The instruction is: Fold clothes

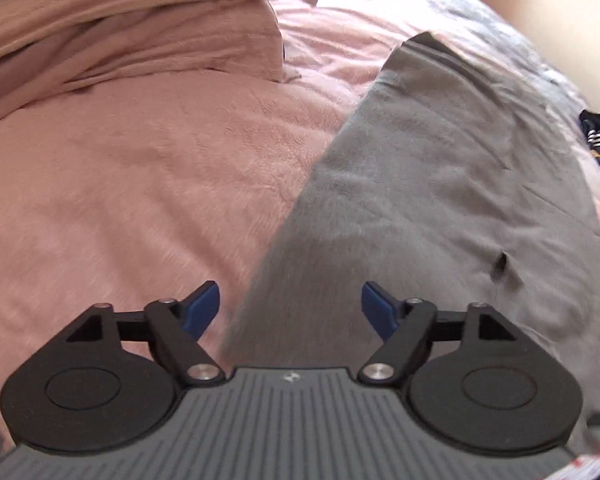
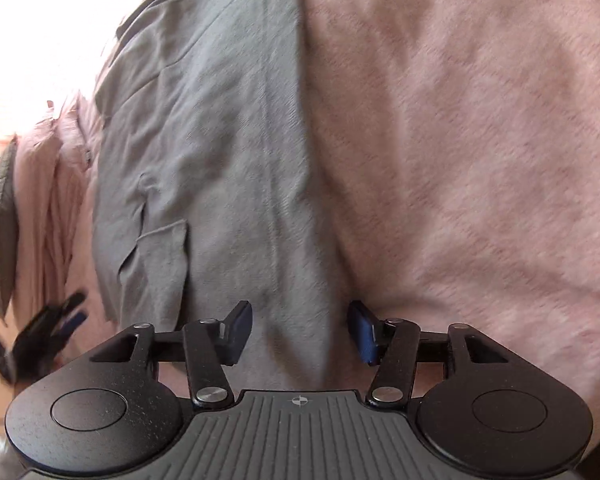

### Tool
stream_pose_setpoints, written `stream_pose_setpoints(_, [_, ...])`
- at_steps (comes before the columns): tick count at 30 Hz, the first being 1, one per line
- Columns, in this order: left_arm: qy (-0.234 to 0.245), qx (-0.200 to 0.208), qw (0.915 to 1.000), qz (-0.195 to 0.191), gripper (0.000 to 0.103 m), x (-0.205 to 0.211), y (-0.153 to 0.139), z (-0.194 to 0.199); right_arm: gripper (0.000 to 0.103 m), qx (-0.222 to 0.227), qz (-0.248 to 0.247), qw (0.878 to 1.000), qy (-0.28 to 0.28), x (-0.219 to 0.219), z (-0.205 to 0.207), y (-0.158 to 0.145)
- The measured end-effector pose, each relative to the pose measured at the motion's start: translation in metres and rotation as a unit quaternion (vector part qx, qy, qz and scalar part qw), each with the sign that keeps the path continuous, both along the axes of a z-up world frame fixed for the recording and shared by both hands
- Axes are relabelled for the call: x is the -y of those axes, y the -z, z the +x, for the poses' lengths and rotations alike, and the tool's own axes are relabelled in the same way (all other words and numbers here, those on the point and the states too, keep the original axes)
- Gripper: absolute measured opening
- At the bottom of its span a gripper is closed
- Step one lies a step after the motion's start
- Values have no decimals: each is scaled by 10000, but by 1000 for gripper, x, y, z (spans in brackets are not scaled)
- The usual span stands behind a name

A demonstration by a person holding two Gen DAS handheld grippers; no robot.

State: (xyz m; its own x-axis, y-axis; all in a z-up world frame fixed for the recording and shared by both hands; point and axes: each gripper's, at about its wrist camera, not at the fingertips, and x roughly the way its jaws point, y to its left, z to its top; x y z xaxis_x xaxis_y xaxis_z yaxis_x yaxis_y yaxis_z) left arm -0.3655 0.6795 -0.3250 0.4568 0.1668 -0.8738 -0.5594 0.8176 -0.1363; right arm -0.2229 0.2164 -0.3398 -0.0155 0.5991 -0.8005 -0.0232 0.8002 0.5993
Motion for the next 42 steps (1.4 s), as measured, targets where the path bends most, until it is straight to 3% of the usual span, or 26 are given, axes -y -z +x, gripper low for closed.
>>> stream_pose_setpoints(1, [3, -154, 9999, 11, 75, 0, 9, 9, 48, 39, 43, 9999, -101, -3, -2, 0])
stream_pose_setpoints(2, [6, -315, 9995, -7, 72, 1, 17, 16, 39, 135, 41, 9996, -230, -10, -1, 0])
stream_pose_setpoints(3, [80, -439, 9989, -124, 53, 3, 26, 23, 7, 159, 20, 9995, -288, -11, 0, 0])
stream_pose_setpoints(4, [221, -485, 9985, -128, 25, 9, 26, 25, 3, 98, -8, 9996, -276, -10, 1, 0])
stream_pose_setpoints(6, [520, -570, 9970, 54, 4, 24, 18, 25, 0, -47, 190, 9996, -225, -1, 8, -6])
stream_pose_setpoints(8, [478, -403, 9980, -40, 4, 32, 0, 12, 0, 69, 435, 9982, -397, 10, 14, -29])
stream_pose_setpoints(12, [268, -56, 9991, -328, 3, 59, -53, -26, 0, 740, 814, 9900, -884, 35, 44, -102])
stream_pose_setpoints(17, [178, 374, 9969, -672, 2, 141, -107, -67, 0, 1528, 389, 9711, -1792, 79, 90, -178])
stream_pose_setpoints(20, [-87, 464, 9947, -916, 2, 196, -115, -87, 0, 1602, 46, 9615, -2234, 114, 107, -198])
stream_pose_setpoints(23, [-541, 188, 9896, -1321, 2, 251, -93, -101, 0, 1532, -406, 9511, -2651, 153, 111, -191])
stream_pose_setpoints(24, [-668, -70, 9860, -1527, 5, 270, -78, -103, 0, 1397, -696, 9528, -2606, 164, 115, -177])
stream_pose_setpoints(26, [-866, -809, 9821, -1467, 7, 302, -54, -106, 4, 1001, -1347, 9568, -2373, 196, 118, -146])
stream_pose_setpoints(27, [-923, -1070, 9798, -1412, 7, 313, -47, -108, 11, 807, -1693, 9540, -2338, 211, 119, -132])
stream_pose_setpoints(29, [-1168, -1197, 9758, -1410, 8, 328, -47, -114, 26, 641, -2264, 9439, -2315, 227, 122, -112])
stream_pose_setpoints(31, [-1438, -1124, 9757, -1213, 13, 336, -58, -117, 34, 612, -2123, 9514, -2146, 246, 134, -112])
stream_pose_setpoints(35, [-1643, -955, 9785, -804, 17, 337, -77, -95, 37, 852, -1777, 9620, -1892, 254, 171, -123])
stream_pose_setpoints(42, [-1141, -446, 9916, -409, 26, 302, -97, -4, 39, 1540, -1003, 9647, -1887, 201, 231, -136])
